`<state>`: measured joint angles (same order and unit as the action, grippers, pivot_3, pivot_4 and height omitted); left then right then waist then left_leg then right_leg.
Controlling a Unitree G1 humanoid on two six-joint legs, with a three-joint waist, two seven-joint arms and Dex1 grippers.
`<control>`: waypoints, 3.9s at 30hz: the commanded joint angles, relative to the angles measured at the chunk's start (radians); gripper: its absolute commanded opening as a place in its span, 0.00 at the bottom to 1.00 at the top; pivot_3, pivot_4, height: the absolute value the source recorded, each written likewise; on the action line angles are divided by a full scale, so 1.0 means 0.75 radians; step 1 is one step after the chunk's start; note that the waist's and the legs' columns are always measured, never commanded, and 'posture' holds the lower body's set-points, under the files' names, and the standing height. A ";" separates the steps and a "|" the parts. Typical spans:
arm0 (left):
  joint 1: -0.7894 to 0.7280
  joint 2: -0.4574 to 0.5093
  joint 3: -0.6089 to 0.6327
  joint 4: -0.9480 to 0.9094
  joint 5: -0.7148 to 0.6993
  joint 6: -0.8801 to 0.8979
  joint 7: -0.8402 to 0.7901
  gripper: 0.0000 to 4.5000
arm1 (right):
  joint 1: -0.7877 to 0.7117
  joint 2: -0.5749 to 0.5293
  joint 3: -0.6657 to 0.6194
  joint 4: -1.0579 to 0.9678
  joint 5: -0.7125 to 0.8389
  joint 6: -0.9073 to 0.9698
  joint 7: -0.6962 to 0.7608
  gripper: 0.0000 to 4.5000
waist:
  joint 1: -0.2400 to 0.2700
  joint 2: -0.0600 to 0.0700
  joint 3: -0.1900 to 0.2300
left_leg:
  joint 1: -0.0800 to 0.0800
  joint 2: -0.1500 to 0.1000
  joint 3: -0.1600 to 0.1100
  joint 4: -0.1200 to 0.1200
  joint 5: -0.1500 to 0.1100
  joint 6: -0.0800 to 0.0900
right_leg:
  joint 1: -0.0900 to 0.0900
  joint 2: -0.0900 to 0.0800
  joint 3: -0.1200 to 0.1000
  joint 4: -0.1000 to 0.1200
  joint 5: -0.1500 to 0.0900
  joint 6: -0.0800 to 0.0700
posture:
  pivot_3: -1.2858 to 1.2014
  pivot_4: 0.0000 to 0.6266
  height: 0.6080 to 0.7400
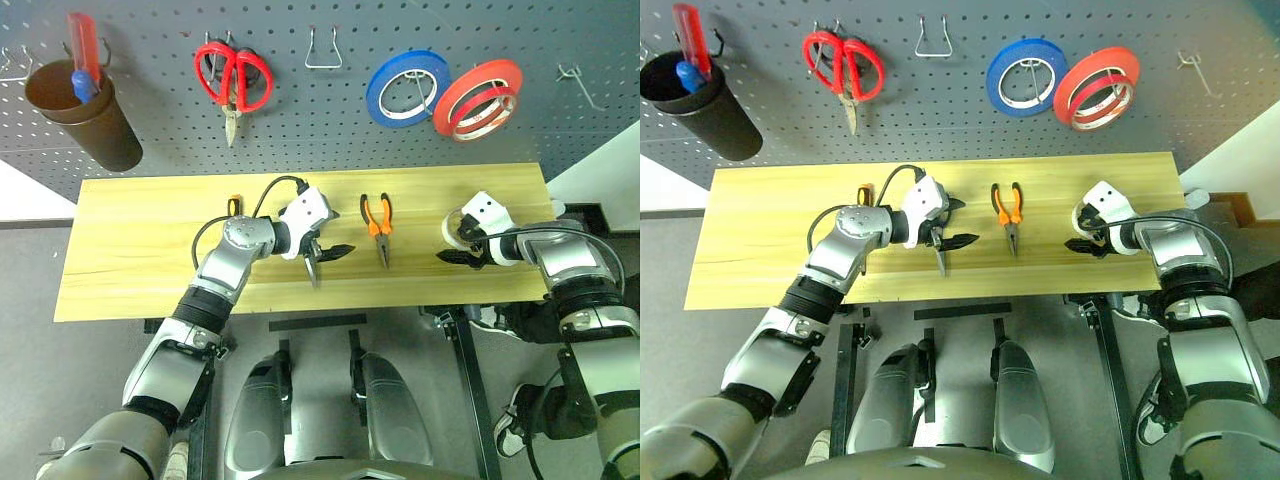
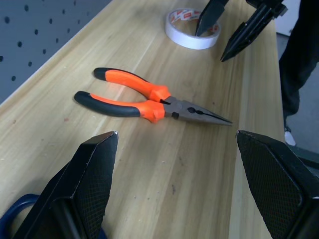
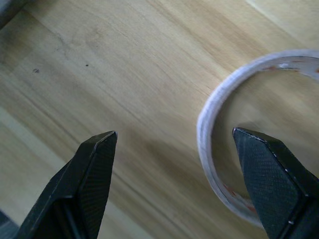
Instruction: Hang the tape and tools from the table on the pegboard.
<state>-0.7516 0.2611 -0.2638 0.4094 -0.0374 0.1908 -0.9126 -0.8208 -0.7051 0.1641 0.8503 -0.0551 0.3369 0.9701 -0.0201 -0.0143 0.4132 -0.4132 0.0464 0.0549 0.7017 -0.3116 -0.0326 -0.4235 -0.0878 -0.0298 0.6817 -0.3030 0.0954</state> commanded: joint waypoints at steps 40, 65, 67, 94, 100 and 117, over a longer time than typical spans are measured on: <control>0.192 0.155 0.179 -0.494 -0.372 0.014 -0.309 0.89 | 0.300 -0.249 -0.253 -0.758 0.196 0.355 0.345 0.00 | 0.008 0.002 0.000 | -0.017 0.000 -0.004 0.004 0.002 -0.003 | -0.008 -0.006 -0.014 -0.001 0.000 0.001 | 0.49 0.44 0.94; 0.023 0.187 0.343 -0.497 -0.598 -0.062 -0.355 0.89 | 0.475 -0.322 -0.756 -1.228 0.610 0.245 0.059 0.00 | -0.002 0.002 -0.199 | -0.018 -0.006 -0.006 0.016 0.002 -0.003 | -0.001 -0.007 -0.020 -0.001 0.001 0.003 | 0.47 0.18 0.94; -0.002 0.177 0.354 -0.485 -0.601 -0.073 -0.340 0.89 | 0.431 -0.320 -0.695 -1.133 0.523 0.136 0.011 0.00 | -0.001 0.002 -0.213 | -0.018 -0.006 -0.005 0.017 0.001 -0.003 | -0.001 -0.008 -0.020 -0.002 0.001 0.003 | 0.47 0.17 0.94; -0.088 0.104 0.365 -0.406 -0.584 -0.116 -0.249 0.89 | 0.170 -0.333 -0.481 -0.502 0.325 -0.239 -0.019 0.00 | -0.001 0.010 -0.262 | -0.017 -0.006 -0.005 0.018 0.001 -0.003 | -0.001 -0.007 -0.019 0.000 0.001 0.003 | 0.49 0.16 0.94; -0.069 0.100 0.360 -0.413 -0.589 -0.094 -0.243 0.89 | -0.068 -0.247 -0.350 -0.132 0.191 -0.409 -0.063 0.00 | -0.025 0.010 -0.263 | -0.016 -0.006 -0.004 0.018 0.002 -0.003 | -0.001 -0.007 -0.017 0.001 0.001 0.003 | 0.49 0.17 0.94; -0.031 0.109 0.341 -0.452 -0.536 -0.084 -0.144 0.89 | -0.504 -0.064 -0.258 0.504 -0.007 -0.618 -0.351 0.16 | -0.029 0.010 -0.263 | -0.016 -0.006 -0.005 0.018 0.002 -0.003 | -0.001 -0.007 -0.017 0.002 0.001 0.003 | 0.51 0.20 0.94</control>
<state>-0.7768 0.3360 -0.0169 0.1132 -0.4350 0.1287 -1.0283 -1.1629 -0.7327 -0.0215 1.2223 -0.0518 -0.1155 0.7240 -0.0422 -0.0068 0.2163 -0.4256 0.0421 0.0514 0.7150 -0.3104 -0.0346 -0.4239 -0.0932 -0.0424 0.6828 -0.3021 0.0974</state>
